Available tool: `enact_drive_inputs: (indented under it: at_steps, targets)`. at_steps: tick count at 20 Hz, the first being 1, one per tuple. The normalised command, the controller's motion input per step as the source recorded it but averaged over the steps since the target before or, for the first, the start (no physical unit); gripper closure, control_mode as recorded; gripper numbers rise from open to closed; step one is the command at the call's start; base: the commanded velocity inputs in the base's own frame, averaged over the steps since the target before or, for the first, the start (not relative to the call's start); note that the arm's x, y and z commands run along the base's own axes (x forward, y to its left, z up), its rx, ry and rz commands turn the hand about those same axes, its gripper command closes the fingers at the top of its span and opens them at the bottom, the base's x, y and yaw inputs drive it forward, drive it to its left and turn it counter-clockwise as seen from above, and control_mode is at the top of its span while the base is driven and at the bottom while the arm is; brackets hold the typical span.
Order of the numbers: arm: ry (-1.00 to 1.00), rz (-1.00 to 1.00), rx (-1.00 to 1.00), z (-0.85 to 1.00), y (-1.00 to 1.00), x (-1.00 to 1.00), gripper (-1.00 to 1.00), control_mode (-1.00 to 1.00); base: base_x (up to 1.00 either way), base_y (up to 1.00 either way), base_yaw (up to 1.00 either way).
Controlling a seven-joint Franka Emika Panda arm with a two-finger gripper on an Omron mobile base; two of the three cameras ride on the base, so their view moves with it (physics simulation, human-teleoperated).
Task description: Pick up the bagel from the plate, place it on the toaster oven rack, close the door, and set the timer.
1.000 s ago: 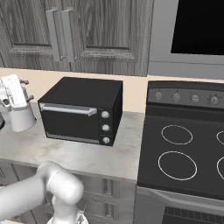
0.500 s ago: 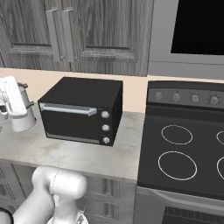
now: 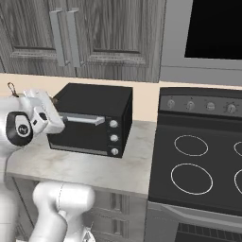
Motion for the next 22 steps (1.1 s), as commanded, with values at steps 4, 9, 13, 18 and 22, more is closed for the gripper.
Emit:
enact_drive_inputs:
  at_steps: [4, 9, 13, 18, 22]
  targets:
    - [0.54, 0.2, 0.01, 0.04, -0.95, -0.03, -1.0, -1.0, 0.0, 0.0, 0.0]
    - [0.54, 0.29, 0.0, -0.21, -0.72, 0.0, -1.0, -1.0, 0.0, 0.0, 0.0]
    - [0.34, 0.39, 0.0, -0.63, -0.42, -0.07, -1.0, -1.0, 0.0, 0.0, 0.0]
    - [0.18, 0.36, 0.0, -0.8, -0.26, -0.02, -1.0, -1.0, 0.0, 0.0, 0.0]
    - [0.11, 0.28, 0.0, -0.78, -0.15, 0.0, -1.0, -1.0, 0.0, 0.0, 0.0]
